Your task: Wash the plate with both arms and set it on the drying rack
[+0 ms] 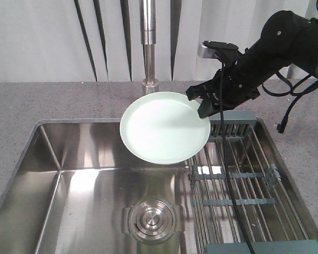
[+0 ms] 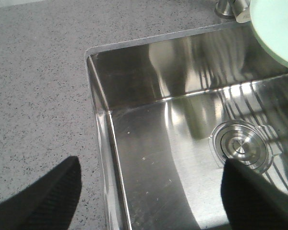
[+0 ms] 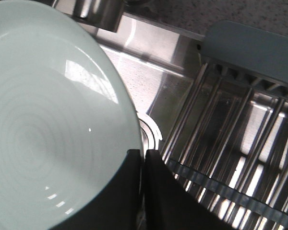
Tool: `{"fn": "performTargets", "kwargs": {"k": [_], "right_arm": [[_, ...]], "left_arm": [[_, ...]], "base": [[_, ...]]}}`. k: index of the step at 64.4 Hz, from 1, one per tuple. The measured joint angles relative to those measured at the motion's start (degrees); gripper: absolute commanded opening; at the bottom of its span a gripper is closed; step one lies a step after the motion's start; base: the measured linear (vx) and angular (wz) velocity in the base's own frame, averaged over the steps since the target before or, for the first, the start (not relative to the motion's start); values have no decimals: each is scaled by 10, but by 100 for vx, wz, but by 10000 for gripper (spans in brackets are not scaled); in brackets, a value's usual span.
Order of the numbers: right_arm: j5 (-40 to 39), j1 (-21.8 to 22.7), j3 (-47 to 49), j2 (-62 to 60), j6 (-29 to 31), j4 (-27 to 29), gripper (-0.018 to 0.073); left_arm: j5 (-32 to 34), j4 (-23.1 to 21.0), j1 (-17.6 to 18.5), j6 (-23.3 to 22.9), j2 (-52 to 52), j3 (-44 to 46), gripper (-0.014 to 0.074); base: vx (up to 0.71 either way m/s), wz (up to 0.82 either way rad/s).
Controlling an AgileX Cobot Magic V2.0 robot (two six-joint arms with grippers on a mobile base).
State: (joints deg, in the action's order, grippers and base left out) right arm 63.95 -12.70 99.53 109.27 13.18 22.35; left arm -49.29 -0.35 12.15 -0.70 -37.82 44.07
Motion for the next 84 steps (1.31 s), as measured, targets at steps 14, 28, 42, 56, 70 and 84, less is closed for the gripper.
{"fn": "performTargets", "kwargs": {"k": [14, 28, 42, 56, 70, 84], "right_arm": [[31, 25, 0, -14, 0, -19, -1], [17, 30, -68, -83, -4, -42, -1], [-15, 53, -186, -171, -4, -51, -1], [-19, 92, -258, -247, -11, -83, -1], [-14, 109, -268, -266, -44, -163, -1], [-14, 110, -269, -249, -68, -218, -1]], "left_arm": [[0, 0, 0, 0, 0, 0, 551], [0, 0, 0, 0, 0, 0, 551], [0, 0, 0, 0, 0, 0, 551], [0, 0, 0, 0, 0, 0, 551], [0, 0, 0, 0, 0, 0, 551], [0, 0, 0, 0, 0, 0, 551]], "base": [[0, 0], [0, 0], [0, 0], [0, 0], [0, 0], [0, 0]]}}
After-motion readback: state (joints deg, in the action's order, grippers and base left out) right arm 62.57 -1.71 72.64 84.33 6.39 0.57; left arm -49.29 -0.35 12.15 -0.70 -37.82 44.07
